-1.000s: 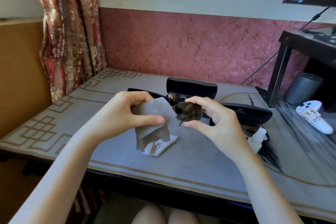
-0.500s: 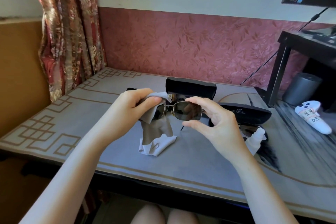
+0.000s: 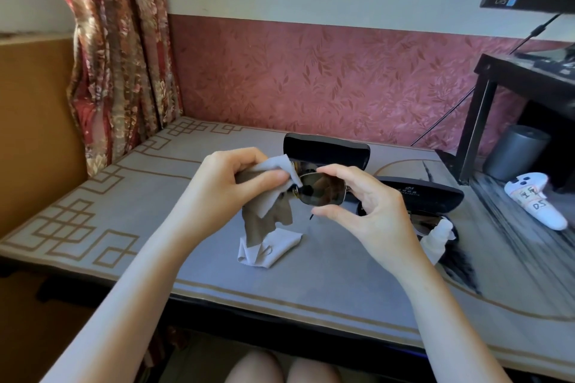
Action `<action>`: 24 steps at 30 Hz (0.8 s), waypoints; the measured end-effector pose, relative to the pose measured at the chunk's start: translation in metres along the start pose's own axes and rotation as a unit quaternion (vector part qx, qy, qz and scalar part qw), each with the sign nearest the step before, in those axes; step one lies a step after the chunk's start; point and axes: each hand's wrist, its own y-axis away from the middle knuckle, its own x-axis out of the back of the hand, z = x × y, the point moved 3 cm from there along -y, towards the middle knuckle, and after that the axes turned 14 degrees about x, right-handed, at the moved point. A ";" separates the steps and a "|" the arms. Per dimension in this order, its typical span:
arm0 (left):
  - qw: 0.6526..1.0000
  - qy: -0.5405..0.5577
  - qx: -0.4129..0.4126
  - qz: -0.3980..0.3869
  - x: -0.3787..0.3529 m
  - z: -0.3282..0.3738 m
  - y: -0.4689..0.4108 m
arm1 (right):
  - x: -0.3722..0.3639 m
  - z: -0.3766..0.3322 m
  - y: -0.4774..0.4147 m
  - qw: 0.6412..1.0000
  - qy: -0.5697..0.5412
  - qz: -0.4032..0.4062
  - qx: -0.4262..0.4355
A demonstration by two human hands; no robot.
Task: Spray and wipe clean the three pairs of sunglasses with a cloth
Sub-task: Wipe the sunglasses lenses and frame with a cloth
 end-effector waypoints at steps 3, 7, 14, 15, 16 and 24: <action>0.999 -0.021 -0.005 0.042 0.000 0.000 0.000 | -0.002 -0.001 -0.001 1.000 -0.005 -0.002 -0.002; 0.999 0.014 -0.006 0.046 0.009 -0.005 0.000 | 0.000 -0.001 -0.004 1.000 -0.015 0.009 -0.005; 0.993 0.078 0.013 -0.092 0.027 -0.019 0.007 | 0.003 -0.001 -0.003 0.998 -0.051 0.029 -0.015; 0.991 0.082 0.015 -0.107 0.029 -0.022 0.007 | 0.003 -0.001 -0.003 0.998 -0.056 0.031 -0.018; 0.990 0.077 0.015 -0.115 0.030 -0.025 0.007 | 0.003 -0.001 -0.003 0.998 -0.060 0.031 -0.019; 0.996 0.031 0.004 -0.089 0.023 -0.015 0.005 | 0.005 -0.002 -0.005 0.998 -0.051 0.014 -0.017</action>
